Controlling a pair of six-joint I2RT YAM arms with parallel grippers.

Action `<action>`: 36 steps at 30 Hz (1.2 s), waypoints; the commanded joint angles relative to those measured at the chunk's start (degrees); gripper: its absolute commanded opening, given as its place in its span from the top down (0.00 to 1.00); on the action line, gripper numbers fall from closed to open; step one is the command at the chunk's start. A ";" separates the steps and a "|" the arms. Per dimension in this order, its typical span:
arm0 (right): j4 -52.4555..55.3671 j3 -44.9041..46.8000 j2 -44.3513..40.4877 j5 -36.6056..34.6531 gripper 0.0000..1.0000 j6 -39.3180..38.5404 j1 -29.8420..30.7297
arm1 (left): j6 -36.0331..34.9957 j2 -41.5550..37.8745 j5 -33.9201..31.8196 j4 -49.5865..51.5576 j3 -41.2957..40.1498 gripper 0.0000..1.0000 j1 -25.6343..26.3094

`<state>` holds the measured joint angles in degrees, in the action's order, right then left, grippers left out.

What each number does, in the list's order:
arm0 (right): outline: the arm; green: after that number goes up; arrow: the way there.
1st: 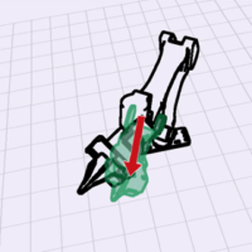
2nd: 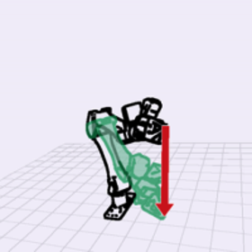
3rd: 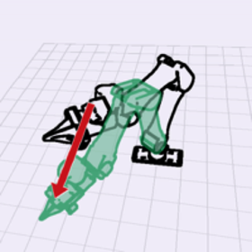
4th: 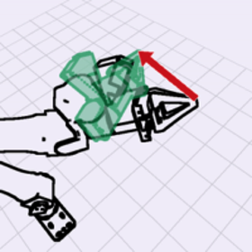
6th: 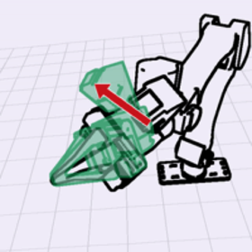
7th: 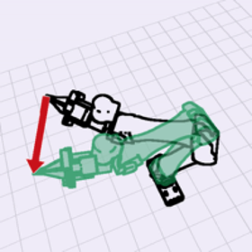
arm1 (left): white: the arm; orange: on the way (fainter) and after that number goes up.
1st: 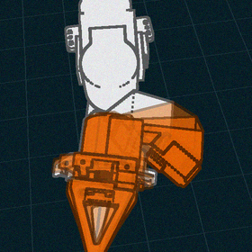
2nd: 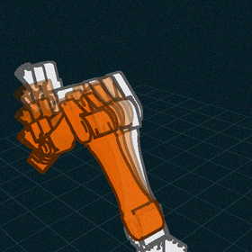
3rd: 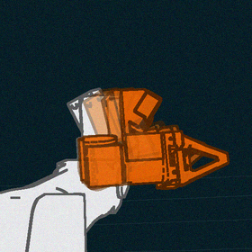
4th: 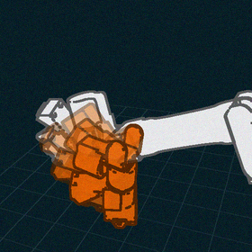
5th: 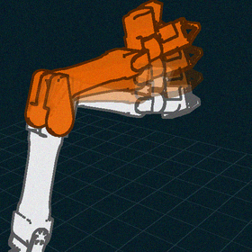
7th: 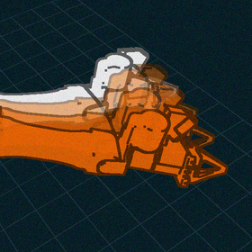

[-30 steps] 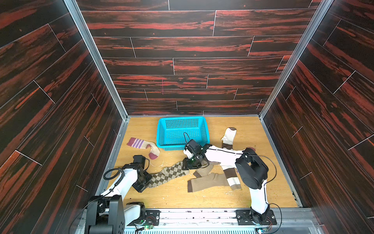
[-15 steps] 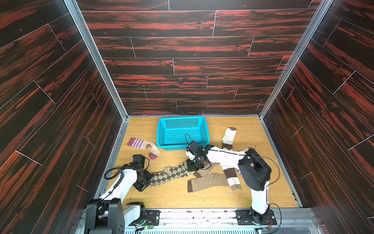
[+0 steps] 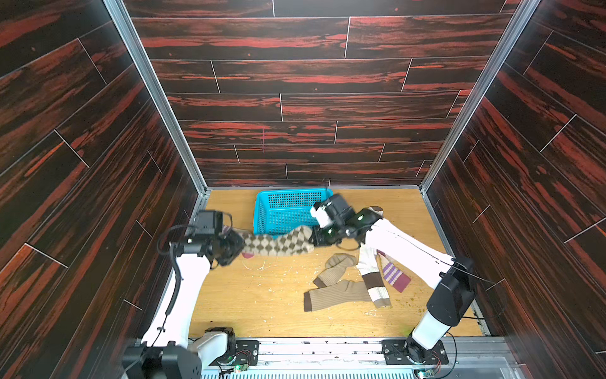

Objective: Place the socks together as a pair
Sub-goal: Pick up a pair of socks from the center of the board, then place a pair of socks in the bin.

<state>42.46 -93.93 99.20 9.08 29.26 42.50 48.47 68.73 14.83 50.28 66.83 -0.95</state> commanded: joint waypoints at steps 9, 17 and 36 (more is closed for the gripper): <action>10.29 -33.78 22.88 0.70 1.00 -5.10 -12.41 | -0.75 29.04 3.39 -8.00 24.87 1.00 5.46; 15.43 -50.08 40.11 -0.99 1.00 -6.58 -15.66 | -2.15 46.24 0.70 -11.26 31.20 1.00 6.99; 20.33 -52.84 43.63 -2.56 0.43 -3.69 -16.57 | -1.19 46.88 -2.79 -11.17 30.17 0.49 8.07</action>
<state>60.20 -145.58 144.92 7.18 24.86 26.72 45.69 119.87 13.87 37.21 96.20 8.01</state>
